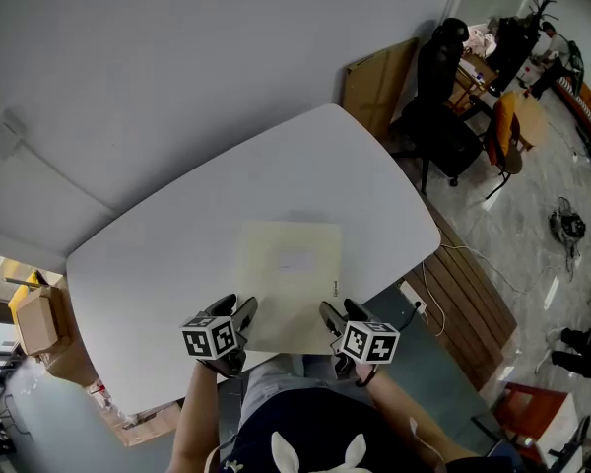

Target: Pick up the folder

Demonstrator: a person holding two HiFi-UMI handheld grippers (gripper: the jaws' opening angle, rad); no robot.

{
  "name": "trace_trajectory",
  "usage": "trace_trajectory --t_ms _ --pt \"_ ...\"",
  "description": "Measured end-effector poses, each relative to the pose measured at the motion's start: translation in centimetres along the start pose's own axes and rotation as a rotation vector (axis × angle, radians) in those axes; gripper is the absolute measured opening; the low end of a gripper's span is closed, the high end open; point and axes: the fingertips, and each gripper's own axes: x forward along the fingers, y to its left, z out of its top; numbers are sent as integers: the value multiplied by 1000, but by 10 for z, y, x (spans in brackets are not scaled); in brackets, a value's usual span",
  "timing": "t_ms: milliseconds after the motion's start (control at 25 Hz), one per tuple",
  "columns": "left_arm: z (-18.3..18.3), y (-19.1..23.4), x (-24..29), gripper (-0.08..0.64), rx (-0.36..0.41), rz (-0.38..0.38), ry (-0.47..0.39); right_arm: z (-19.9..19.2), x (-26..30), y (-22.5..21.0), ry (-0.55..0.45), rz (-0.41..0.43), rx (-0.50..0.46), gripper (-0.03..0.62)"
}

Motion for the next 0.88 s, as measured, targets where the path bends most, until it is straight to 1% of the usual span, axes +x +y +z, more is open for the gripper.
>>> trace_trajectory --t_ms 280,480,600,800,880 --pt "0 9 8 238 -72 -27 19 0 8 -3 15 7 32 265" --pt "-2 10 15 249 -89 -51 55 -2 12 -4 28 21 74 272" --pt "-2 12 15 271 -101 -61 64 -2 13 -3 33 33 94 273" --pt "-8 13 19 276 -156 -84 89 -5 17 -5 50 43 137 273" --pt "-9 11 21 275 -163 -88 97 -6 19 -5 51 50 165 273"
